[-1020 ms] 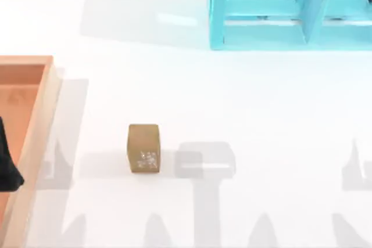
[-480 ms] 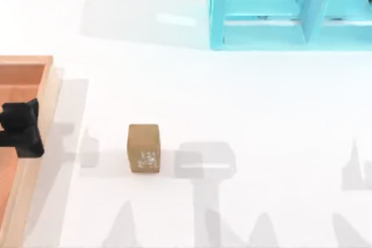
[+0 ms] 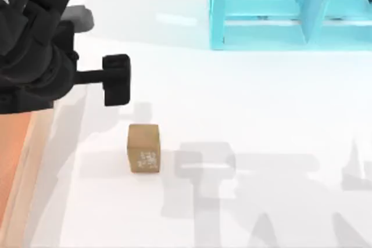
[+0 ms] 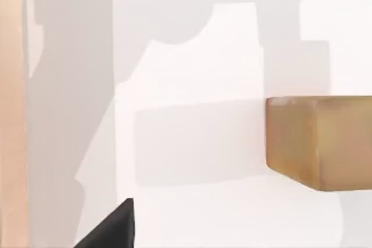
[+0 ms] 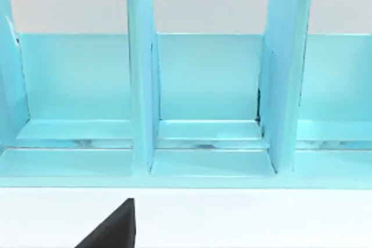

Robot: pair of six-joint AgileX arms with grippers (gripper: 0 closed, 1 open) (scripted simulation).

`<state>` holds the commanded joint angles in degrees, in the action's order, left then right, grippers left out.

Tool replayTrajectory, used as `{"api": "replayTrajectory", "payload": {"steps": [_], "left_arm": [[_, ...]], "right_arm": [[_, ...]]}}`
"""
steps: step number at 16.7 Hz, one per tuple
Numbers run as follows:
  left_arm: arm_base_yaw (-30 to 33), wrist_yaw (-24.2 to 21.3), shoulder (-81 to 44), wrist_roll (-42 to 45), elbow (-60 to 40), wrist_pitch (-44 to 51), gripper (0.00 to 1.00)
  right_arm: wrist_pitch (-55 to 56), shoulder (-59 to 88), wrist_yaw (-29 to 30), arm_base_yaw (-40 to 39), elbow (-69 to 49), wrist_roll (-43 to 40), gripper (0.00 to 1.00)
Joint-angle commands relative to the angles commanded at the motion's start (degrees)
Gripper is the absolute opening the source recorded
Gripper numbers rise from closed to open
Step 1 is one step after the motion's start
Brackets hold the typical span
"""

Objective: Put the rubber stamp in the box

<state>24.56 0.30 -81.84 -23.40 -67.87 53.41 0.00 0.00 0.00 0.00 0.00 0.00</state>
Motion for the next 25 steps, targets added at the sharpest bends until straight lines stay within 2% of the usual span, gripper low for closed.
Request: {"api": "replayTrajectory", "payload": {"steps": [5,10,17,25], "left_arm": [[6.5,-0.1,-21.7,-6.3,-18.4,13.7,1.0],[9.4,-0.2,-29.9,-9.1,-26.6,19.5,1.0],[9.2,-0.2,-30.0,-9.0,-25.7,18.5,1.0],[9.2,-0.2,-34.6,-8.8,-12.5,0.4,1.0]], "right_arm": [[0.0,0.0,0.0,0.0,0.0,0.0,1.0],[0.0,0.0,0.0,0.0,0.0,0.0,1.0],[0.0,0.0,0.0,0.0,0.0,0.0,1.0],[0.0,0.0,0.0,0.0,0.0,0.0,1.0]]}}
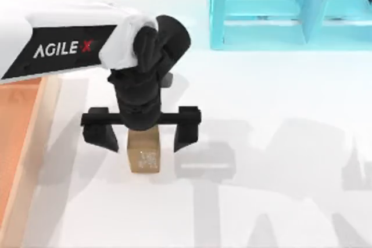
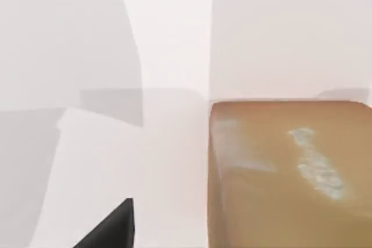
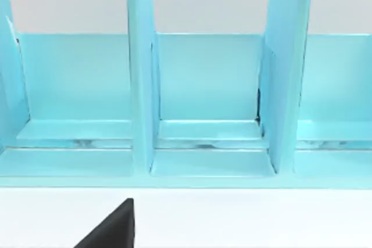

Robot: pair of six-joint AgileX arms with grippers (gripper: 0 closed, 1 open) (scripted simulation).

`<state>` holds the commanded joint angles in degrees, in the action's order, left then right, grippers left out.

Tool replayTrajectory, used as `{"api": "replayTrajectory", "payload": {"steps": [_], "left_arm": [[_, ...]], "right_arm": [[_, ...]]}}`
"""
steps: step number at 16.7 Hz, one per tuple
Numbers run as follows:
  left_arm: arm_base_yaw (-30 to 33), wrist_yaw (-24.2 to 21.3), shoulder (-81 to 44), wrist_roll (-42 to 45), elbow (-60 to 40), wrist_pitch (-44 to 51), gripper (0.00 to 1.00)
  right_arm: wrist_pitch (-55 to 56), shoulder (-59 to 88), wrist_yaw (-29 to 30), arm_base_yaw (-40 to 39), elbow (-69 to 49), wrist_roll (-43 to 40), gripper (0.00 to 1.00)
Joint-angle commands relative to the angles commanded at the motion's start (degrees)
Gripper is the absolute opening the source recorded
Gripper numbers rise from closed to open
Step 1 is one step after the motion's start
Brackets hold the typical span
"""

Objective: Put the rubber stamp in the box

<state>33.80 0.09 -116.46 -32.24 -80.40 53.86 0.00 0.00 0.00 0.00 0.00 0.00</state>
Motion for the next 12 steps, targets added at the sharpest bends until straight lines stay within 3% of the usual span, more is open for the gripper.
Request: {"api": "replayTrajectory", "payload": {"steps": [6,12], "left_arm": [[0.0,0.0,-0.6,0.0,1.7,-2.0,1.0],[0.0,0.0,-0.6,0.0,1.7,-2.0,0.55]], "right_arm": [[0.0,0.0,0.0,0.0,0.0,0.0,1.0],[0.0,0.0,0.0,0.0,0.0,0.0,1.0]]}}
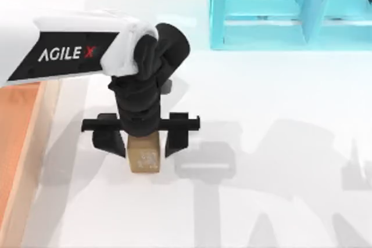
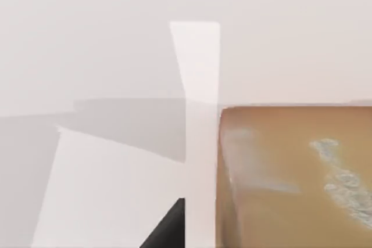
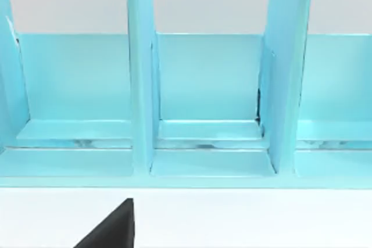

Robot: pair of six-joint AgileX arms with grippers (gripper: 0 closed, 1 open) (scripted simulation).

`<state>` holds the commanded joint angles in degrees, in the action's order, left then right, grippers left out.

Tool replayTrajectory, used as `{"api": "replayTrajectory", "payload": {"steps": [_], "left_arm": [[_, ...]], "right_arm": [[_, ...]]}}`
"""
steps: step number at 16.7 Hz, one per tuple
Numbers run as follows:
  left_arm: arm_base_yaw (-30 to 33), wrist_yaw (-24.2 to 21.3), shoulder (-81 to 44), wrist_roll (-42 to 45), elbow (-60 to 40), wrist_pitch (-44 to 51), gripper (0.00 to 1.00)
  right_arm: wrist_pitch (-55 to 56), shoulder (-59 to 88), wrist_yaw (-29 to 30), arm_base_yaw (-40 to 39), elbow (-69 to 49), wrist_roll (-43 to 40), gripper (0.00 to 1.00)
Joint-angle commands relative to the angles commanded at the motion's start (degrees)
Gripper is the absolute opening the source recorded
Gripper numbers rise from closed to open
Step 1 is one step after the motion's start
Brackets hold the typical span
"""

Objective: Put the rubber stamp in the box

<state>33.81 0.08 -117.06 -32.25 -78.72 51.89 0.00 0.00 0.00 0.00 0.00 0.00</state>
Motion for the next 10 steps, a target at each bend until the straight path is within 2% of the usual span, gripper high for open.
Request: {"api": "replayTrajectory", "payload": {"steps": [7,10], "left_arm": [[0.0,0.0,0.0,0.0,0.0,0.0,0.02],[0.0,0.0,0.0,0.0,0.0,0.0,0.0]], "right_arm": [[0.0,0.0,0.0,0.0,0.0,0.0,1.0],[0.0,0.0,0.0,0.0,0.0,0.0,1.0]]}}
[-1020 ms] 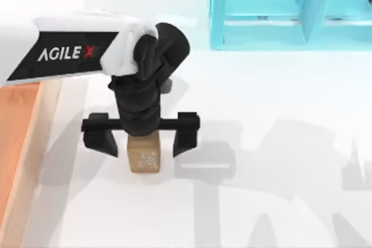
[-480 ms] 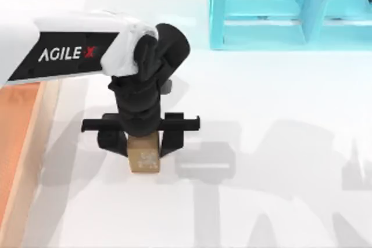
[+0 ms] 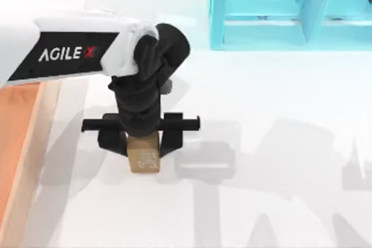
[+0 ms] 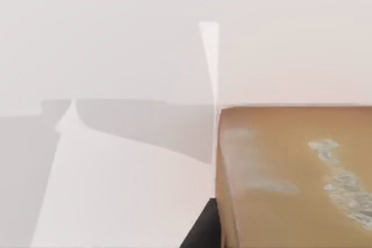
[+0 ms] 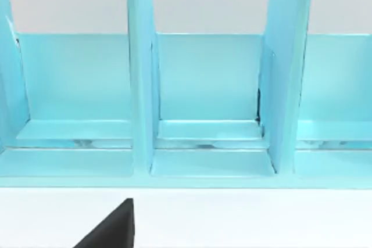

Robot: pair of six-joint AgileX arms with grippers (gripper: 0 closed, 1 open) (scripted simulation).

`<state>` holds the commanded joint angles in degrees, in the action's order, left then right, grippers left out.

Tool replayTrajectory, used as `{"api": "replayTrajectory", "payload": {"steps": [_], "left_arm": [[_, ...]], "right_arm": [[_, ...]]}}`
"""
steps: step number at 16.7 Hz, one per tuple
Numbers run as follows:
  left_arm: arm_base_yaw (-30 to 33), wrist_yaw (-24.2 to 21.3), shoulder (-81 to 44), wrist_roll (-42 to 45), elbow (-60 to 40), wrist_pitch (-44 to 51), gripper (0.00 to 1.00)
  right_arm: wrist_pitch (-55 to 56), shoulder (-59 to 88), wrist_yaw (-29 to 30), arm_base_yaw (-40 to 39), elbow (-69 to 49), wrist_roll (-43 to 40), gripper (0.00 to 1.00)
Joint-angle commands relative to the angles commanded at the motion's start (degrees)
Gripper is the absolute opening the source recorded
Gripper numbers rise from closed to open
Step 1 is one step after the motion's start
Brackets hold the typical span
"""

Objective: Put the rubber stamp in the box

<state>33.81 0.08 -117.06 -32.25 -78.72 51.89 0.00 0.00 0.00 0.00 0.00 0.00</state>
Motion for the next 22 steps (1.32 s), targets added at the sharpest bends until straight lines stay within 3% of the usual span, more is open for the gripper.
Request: {"api": "replayTrajectory", "payload": {"steps": [8,16,22], "left_arm": [[0.1,0.0,0.3,0.0,-1.0,1.0,0.0],[0.2,0.0,4.8,-0.2,-14.6,19.8,0.0],[-0.1,0.0,5.2,0.0,-15.7,21.0,0.0]], "right_arm": [[0.0,0.0,0.0,0.0,0.0,0.0,1.0],[0.0,0.0,0.0,0.0,0.0,0.0,1.0],[0.0,0.0,0.0,0.0,0.0,0.0,1.0]]}}
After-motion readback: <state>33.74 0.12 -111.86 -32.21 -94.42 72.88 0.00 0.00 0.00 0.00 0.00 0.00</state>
